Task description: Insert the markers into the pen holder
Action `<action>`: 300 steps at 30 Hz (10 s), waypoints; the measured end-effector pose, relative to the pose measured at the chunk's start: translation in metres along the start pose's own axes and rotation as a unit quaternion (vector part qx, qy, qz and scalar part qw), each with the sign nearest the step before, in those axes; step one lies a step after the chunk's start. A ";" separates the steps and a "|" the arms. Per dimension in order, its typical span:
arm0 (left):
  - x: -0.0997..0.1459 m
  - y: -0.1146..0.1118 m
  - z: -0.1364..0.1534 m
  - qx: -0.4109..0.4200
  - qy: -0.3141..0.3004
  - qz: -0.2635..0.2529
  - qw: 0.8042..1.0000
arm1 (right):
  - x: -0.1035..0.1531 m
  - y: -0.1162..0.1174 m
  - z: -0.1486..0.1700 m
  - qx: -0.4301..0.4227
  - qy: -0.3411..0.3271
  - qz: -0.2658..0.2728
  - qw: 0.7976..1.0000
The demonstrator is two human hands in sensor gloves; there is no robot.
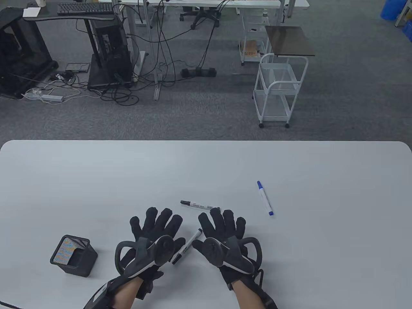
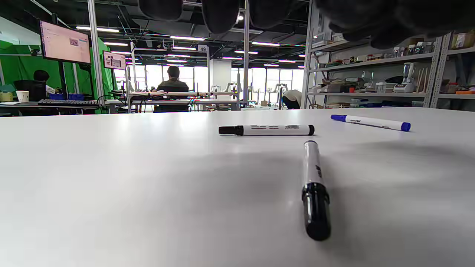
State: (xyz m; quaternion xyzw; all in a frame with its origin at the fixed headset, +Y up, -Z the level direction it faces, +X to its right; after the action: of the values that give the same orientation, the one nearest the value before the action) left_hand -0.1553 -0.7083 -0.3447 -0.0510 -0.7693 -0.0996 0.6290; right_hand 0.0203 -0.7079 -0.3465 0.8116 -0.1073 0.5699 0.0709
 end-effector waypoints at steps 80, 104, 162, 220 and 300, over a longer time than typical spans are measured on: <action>-0.005 -0.027 -0.022 -0.001 0.047 0.111 0.993 | 0.003 -0.017 0.012 -0.023 0.011 0.035 0.999; 0.047 0.120 0.172 -0.150 0.142 0.124 0.971 | 0.003 -0.017 0.005 -0.029 -0.001 0.031 0.999; 0.044 -0.001 0.200 -0.243 0.086 0.298 0.919 | 0.004 -0.019 0.006 -0.022 0.007 0.017 1.000; 0.040 0.049 0.044 0.040 0.039 -0.073 0.996 | 0.008 -0.024 -0.014 -0.015 -0.025 0.025 0.999; 0.030 0.028 0.052 0.043 0.053 -0.044 0.997 | -0.103 0.063 0.083 -0.029 0.326 -0.075 0.942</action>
State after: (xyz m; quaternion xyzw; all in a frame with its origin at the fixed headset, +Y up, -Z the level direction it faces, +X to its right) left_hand -0.2051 -0.6713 -0.3231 0.0150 -0.7401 -0.0966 0.6654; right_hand 0.0459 -0.7785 -0.4719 0.5846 -0.0339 0.7929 0.1684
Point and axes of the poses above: the tracker on the back of each hand, its own z axis roughly to the little-finger side, its own x axis roughly from the fingertips to the wrist, y = z × x, the point moved 4 cm from there along -x, roughly from the wrist to the fingertips, and after that the axes turned 12 degrees about -x, right-handed, at the moved point
